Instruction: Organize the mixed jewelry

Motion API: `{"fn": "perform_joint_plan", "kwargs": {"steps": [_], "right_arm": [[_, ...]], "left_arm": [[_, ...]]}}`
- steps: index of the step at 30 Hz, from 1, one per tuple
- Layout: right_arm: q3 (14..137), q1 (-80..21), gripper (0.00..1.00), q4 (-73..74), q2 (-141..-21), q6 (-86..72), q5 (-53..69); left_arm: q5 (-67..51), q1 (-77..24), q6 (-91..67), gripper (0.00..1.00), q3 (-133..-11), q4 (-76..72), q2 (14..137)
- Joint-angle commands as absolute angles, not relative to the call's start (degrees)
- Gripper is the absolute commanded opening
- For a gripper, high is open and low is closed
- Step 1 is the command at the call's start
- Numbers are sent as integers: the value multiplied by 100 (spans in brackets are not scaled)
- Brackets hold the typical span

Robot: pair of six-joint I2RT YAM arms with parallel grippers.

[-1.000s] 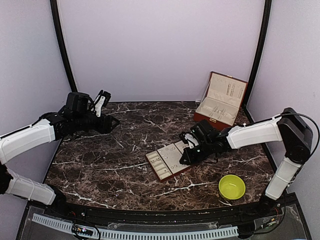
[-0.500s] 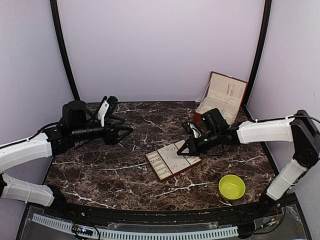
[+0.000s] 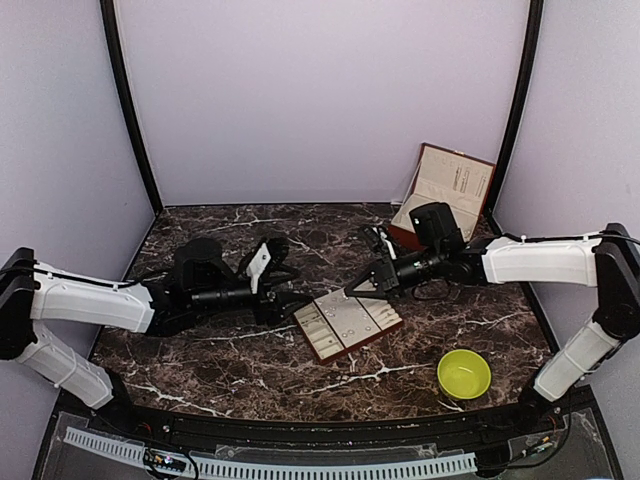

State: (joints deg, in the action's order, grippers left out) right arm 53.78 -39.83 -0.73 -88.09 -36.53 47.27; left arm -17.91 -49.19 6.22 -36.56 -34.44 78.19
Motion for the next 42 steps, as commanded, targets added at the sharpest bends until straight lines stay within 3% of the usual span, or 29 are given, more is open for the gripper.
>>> {"fn": "perform_joint_plan", "kwargs": {"steps": [1,5,9,19,36,42], "right_arm": [[5525,-3929,0,-620,-8690,-3966,5234],[5538,-3924,0,-835,-8736,-4145,5476],[5552,-3924,0,-1025,-8745,-4288,5624],[5477,-3936,0,-1336,-8754,-4482,5767],[5406,-3938,0,-1346,-8763,-4443,5747],[5393,-3938,0,-1343,-8780,-4430,5735]], "left_arm": [[-1740,-5152,1125,65,-3894,-4158,8194],[-1624,-5304,1311,61,-4045,-4301,8532],[-1616,-5368,1344,48,-4194,-4445,8788],[-1852,-5513,1291,31,-4478,-4536,9121],[-1978,-5660,1128,7,-4606,-4508,9211],[-1911,-5668,1082,3,-4614,-4524,9211]]}}
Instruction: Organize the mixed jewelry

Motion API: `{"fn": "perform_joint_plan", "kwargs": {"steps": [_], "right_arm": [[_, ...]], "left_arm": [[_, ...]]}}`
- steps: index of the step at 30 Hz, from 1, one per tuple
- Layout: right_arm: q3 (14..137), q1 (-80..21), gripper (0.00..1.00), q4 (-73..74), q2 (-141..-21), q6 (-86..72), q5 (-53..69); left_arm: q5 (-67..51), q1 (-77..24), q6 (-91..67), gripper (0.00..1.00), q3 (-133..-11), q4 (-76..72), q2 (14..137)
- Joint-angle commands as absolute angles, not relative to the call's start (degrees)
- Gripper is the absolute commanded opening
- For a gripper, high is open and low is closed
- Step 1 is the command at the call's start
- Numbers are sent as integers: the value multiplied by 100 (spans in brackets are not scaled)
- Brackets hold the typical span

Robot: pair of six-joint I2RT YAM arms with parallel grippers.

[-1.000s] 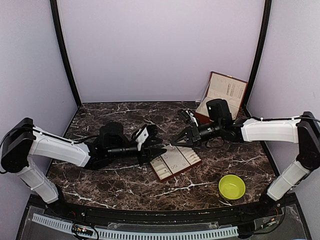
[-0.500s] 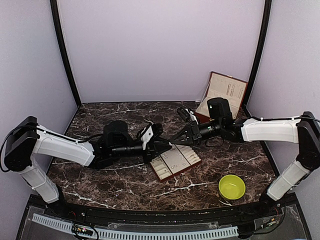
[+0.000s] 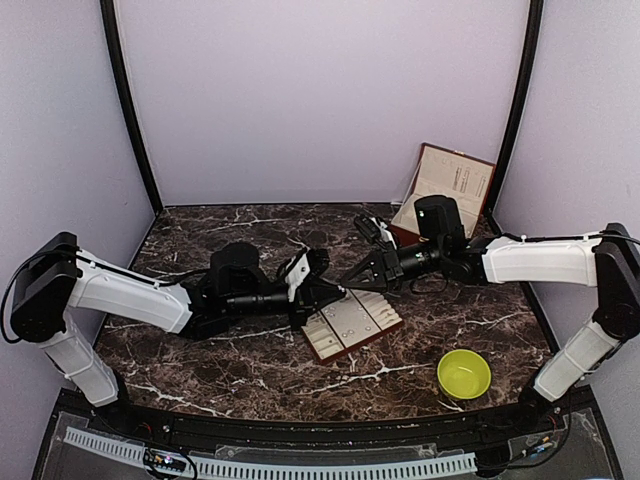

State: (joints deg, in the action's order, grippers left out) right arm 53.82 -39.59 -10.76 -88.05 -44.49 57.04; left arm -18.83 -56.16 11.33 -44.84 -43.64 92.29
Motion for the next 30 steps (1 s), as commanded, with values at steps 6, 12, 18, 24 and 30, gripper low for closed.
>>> {"fn": "perform_joint_plan", "kwargs": {"steps": [6,12,18,24,30], "right_arm": [[5391,-3929,0,-1287,-8781,-4347,5650],[5453,-3920,13,-1116,-8757,-4147,5379],[5451,-3848,42,-860,-8578,-3899,4993],[5278,-3767,52,-528,-8143,-3509,4158],[5177,-3832,57,-93,-7678,-3045,3066]], "left_arm": [[-1792,-5669,1049,0,-4591,-4518,9190],[-1399,-5669,669,0,-4550,-4267,9082],[-1089,-5661,156,0,-4366,-3701,8810],[-1065,-5549,-206,0,-4547,-2661,8496],[-1798,-5114,-592,0,-4950,-1625,8349]]}}
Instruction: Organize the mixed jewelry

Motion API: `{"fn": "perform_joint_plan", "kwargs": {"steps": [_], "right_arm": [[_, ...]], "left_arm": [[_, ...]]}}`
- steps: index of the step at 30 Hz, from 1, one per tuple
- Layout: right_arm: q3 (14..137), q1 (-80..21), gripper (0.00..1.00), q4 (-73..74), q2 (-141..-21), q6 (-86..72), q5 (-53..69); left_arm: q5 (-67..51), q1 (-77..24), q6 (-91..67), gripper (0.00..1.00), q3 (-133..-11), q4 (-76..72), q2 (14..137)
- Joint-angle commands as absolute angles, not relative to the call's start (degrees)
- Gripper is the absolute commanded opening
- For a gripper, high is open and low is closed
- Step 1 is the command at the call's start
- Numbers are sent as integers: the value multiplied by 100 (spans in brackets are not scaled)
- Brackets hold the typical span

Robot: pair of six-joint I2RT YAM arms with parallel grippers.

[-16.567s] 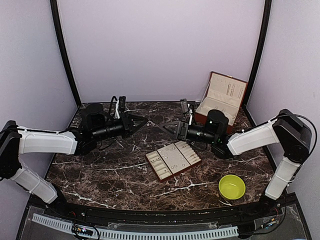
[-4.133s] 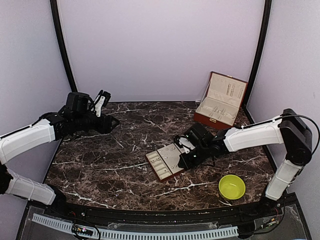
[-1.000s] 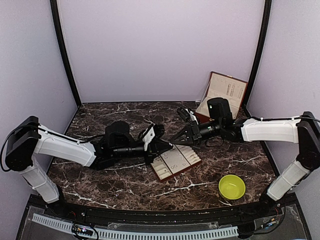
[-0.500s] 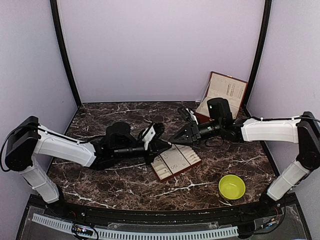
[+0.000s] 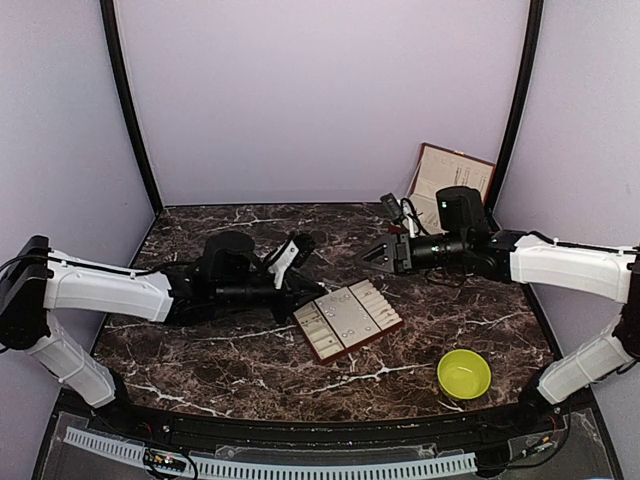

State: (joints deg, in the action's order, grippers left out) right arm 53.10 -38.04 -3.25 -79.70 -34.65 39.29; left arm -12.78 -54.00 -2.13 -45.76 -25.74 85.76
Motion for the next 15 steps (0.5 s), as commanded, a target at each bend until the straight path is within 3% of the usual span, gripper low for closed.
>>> {"fn": "perform_joint_plan", "kwargs": {"steps": [1,9,15], "right_arm": [[5153,-3851,57,-86,-7632,-3016,2990],[5255,-4271,58,-57,-7636,-2927,2437],[5328,-4676,53,-366,-7929,-3091,2267]], "left_arm": [[-2034,-4981,-629,0,-5002,-1511,8349],[-2863,-4415,-160,0,-5704,-199,8422],[-2933,-4355,259,0,-5669,-246,8524]]}}
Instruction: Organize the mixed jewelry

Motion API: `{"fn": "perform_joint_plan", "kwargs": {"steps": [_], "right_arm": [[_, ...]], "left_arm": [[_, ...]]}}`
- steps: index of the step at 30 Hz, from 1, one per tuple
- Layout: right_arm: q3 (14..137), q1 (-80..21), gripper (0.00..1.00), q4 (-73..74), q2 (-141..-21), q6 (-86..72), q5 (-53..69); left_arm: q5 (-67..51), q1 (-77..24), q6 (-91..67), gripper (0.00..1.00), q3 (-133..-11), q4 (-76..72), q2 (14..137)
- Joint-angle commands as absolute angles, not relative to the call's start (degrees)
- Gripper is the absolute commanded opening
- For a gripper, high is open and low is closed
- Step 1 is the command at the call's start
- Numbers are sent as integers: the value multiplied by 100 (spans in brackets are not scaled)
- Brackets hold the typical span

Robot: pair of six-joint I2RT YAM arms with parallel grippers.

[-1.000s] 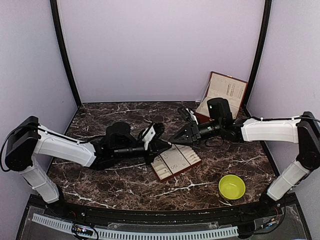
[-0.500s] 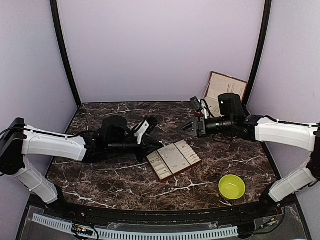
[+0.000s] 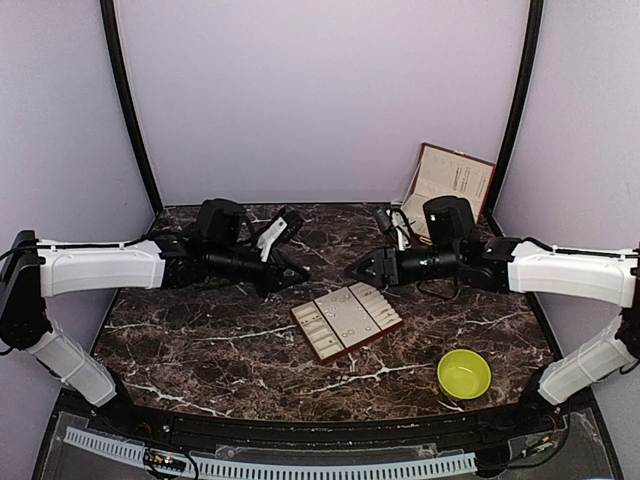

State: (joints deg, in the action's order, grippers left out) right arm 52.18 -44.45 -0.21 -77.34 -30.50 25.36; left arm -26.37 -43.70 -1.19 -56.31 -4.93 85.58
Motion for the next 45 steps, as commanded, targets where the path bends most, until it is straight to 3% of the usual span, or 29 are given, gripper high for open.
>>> {"fn": "perform_joint_plan", "kwargs": {"steps": [1,22,45], "right_arm": [[5319,-4745,53,-461,-7970,-3113,2274],[6433,-5509,26,-133,-9149,-2850,1666],[6697,-5528,15,-18,-9448,-2936,1652]], "left_arm": [[-2990,-4354,315,0,-5656,-251,8529],[-3245,-4375,498,0,-5712,112,8712],[-3164,-4420,536,0,-5713,132,8699]]}}
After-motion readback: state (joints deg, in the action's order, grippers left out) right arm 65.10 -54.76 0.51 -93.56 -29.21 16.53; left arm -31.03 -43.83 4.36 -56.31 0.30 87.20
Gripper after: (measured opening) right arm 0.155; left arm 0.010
